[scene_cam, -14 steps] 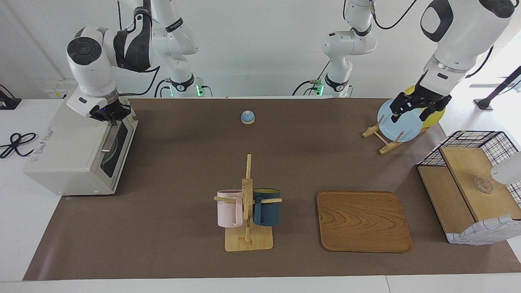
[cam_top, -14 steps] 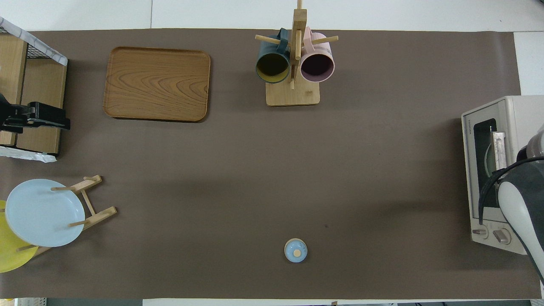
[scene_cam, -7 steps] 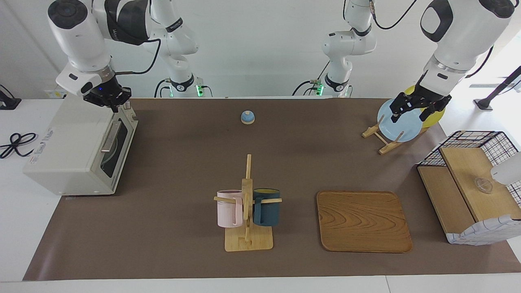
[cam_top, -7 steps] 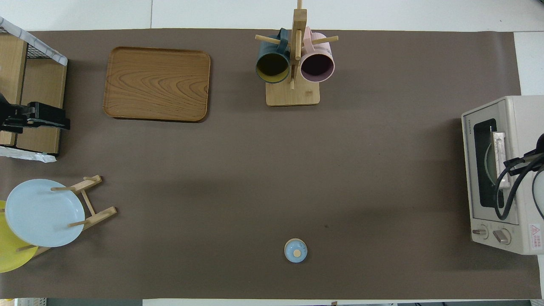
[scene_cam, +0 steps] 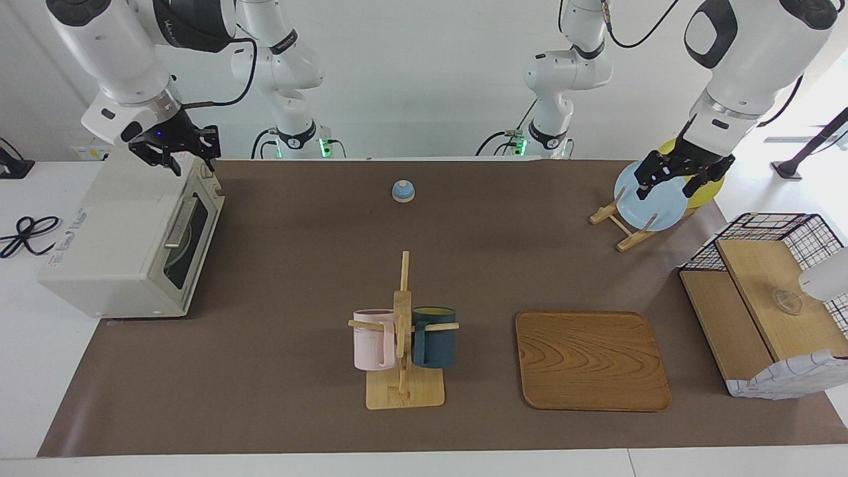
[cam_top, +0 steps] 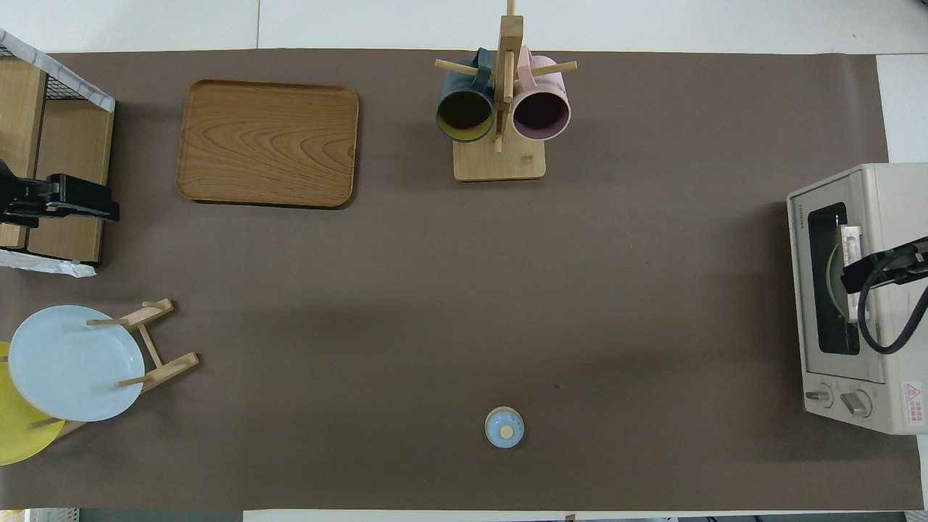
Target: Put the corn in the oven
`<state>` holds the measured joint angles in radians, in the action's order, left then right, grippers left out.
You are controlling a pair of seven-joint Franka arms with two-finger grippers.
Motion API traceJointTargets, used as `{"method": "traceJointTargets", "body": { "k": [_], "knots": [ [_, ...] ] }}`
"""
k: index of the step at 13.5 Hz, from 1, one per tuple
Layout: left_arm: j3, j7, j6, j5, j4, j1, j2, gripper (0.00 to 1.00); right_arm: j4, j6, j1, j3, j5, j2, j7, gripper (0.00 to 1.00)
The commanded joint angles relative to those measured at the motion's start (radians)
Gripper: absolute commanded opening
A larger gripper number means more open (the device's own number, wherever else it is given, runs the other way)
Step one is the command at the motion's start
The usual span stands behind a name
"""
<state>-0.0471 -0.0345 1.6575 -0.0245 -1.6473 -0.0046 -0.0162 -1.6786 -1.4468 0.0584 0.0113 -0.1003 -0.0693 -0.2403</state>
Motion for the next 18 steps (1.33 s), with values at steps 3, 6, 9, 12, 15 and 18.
{"method": "traceJointTargets", "body": {
  "k": [3,6,9,12,15,18],
  "knots": [
    [-0.007,0.005,0.007,0.015,-0.019,0.012,-0.019,1.00,0.077,0.071,0.004,0.007,0.068,0.039,0.055,1.00],
    [-0.007,0.005,0.007,0.015,-0.019,0.012,-0.019,1.00,0.088,0.071,-0.005,0.007,0.070,0.059,0.062,1.00],
    [-0.007,0.005,0.007,0.015,-0.019,0.012,-0.019,1.00,0.128,0.071,-0.060,-0.029,0.060,0.059,0.111,1.00],
    [-0.008,0.005,0.007,0.015,-0.019,0.012,-0.019,1.00,0.131,0.066,-0.074,-0.047,0.068,0.065,0.113,1.00],
    [-0.008,0.005,0.007,0.015,-0.019,0.012,-0.019,1.00,0.129,0.063,-0.104,-0.060,0.056,0.059,0.116,1.00],
    [-0.007,0.005,0.007,0.015,-0.019,0.012,-0.019,1.00,0.131,0.059,-0.112,-0.091,0.067,0.062,0.118,1.00]
  ]
}}
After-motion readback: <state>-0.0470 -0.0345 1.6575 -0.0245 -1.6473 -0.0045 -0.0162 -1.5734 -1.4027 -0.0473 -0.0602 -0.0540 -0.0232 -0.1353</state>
